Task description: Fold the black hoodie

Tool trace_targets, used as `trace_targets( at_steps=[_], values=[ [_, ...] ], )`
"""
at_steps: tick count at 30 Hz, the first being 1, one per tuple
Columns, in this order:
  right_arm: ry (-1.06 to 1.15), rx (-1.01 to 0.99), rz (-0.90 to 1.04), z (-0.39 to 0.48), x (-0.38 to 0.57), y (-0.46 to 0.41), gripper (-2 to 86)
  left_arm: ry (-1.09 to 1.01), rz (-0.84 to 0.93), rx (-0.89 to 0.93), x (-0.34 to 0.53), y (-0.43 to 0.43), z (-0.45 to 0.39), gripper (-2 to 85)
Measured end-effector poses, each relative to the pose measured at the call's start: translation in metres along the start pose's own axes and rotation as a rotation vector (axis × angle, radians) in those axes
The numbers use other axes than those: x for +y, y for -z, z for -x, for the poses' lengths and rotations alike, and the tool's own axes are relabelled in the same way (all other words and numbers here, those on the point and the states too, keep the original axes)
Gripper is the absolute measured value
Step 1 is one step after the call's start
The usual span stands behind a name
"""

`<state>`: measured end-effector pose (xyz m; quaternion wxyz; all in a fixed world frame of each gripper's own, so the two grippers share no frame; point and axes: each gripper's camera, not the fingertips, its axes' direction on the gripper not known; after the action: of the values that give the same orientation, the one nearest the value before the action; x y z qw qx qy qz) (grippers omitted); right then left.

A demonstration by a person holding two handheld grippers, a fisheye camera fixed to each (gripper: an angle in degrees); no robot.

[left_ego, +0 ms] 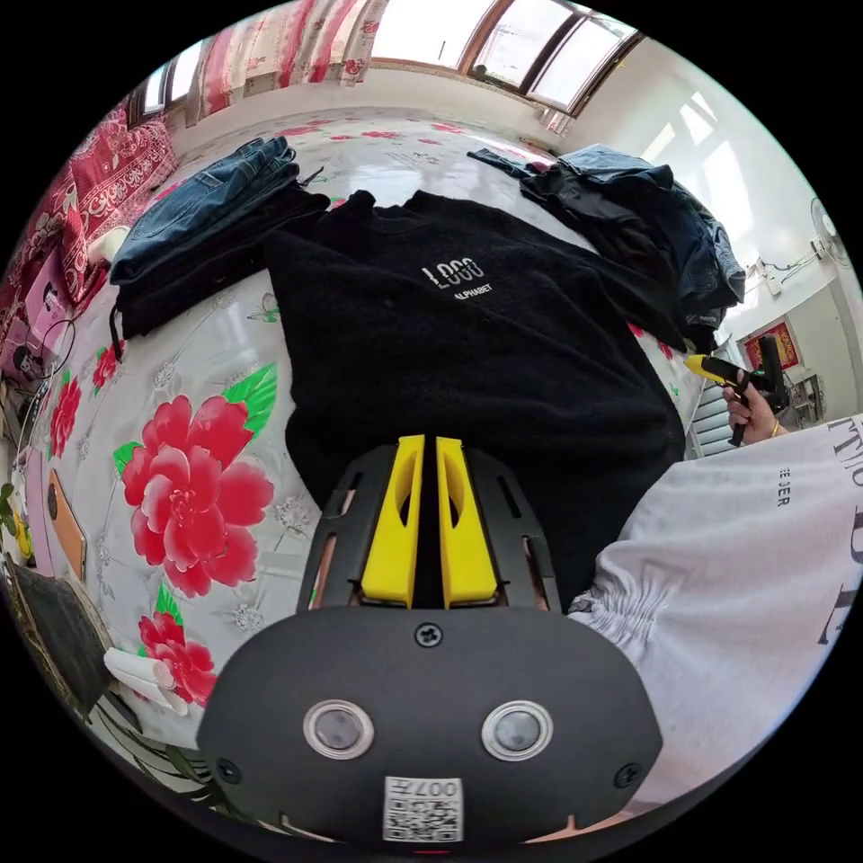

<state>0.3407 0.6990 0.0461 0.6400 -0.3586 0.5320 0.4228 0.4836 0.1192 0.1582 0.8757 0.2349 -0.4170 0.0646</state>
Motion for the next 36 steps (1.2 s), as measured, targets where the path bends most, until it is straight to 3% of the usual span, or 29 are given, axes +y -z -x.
trace_targets(
  at_steps=[2,5,11,18,21,24,28,32,36],
  values=[
    [-0.323,-0.038,-0.230,-0.080,0.003,0.046,9.8,-0.038,0.003,0.014,-0.007,-0.003,-0.007,0.1],
    [-0.604,-0.080,-0.421,-0.158,0.013,0.080,10.0,-0.064,0.027,0.063,-0.017,-0.013,-0.016,0.0],
    [-0.820,-0.172,-0.551,-0.227,0.015,0.082,7.8,0.018,0.071,0.134,-0.013,-0.018,-0.007,-0.4],
    [-0.827,-0.370,-0.704,-0.216,0.036,0.088,2.1,0.206,0.074,0.109,0.020,0.007,0.041,-0.5],
    [-0.585,-0.404,-0.738,-0.152,0.022,0.122,1.2,0.290,0.055,0.076,0.039,0.023,0.062,-0.4],
    [-0.174,-0.395,-0.719,-0.036,-0.005,0.159,0.9,0.366,0.023,0.086,0.057,0.035,0.080,-0.1],
    [0.524,-0.398,-0.610,0.186,-0.001,0.170,1.1,0.405,-0.070,0.154,0.072,0.056,0.092,1.0],
    [1.051,-0.364,-0.392,0.372,0.089,0.096,1.8,0.399,-0.183,0.149,0.097,0.091,0.093,3.3],
    [1.196,-0.330,-0.041,0.453,0.187,-0.047,2.9,0.471,-0.251,0.169,0.150,0.112,0.103,3.9]
  ],
)
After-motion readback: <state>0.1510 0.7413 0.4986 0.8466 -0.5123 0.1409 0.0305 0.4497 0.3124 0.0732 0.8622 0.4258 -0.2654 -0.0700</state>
